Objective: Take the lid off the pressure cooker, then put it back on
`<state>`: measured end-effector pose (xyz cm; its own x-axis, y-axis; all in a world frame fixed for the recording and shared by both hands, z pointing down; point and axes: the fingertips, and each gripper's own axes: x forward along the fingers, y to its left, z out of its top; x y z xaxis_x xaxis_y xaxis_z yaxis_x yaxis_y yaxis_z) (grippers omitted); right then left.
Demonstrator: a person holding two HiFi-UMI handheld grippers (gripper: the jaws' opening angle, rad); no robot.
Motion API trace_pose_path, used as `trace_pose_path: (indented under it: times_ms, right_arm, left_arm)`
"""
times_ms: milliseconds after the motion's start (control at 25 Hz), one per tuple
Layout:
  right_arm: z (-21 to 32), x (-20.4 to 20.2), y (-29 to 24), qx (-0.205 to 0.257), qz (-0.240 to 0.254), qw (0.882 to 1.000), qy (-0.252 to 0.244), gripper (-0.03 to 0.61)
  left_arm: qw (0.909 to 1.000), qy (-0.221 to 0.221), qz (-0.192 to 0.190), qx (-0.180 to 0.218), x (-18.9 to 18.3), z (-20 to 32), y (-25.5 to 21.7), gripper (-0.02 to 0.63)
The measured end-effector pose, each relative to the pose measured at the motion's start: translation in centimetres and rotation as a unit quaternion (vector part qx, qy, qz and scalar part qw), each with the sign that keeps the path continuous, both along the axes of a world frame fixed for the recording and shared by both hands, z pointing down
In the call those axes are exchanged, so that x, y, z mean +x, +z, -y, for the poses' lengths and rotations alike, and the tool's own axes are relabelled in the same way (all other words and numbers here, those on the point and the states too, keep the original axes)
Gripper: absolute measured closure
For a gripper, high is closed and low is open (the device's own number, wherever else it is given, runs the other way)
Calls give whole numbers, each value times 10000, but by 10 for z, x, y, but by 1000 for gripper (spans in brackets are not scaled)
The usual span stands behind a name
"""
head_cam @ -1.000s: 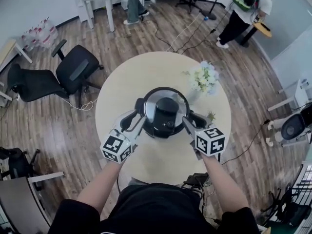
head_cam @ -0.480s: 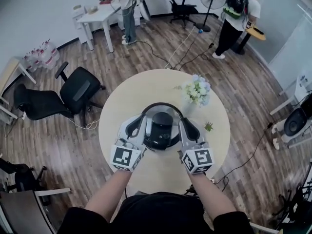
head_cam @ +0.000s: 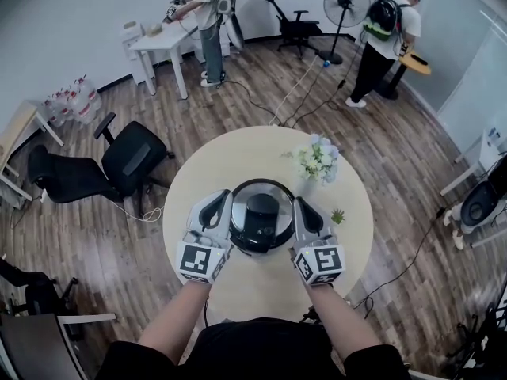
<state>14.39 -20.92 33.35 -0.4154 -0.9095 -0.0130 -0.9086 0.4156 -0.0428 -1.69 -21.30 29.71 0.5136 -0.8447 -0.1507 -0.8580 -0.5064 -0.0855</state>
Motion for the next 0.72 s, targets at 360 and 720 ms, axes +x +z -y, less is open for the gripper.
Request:
trace_pose_path:
  times_ms: [360,720]
  right_arm:
    - [1,-4,-3,11,5,10000,-90,572]
    - [0,-4,-2,-49,121,9999,-70,572]
  left_arm:
    - [9999,-44,105,91,2,-2,0,614]
    - [9998,-60,185,56,0,-3,5,614]
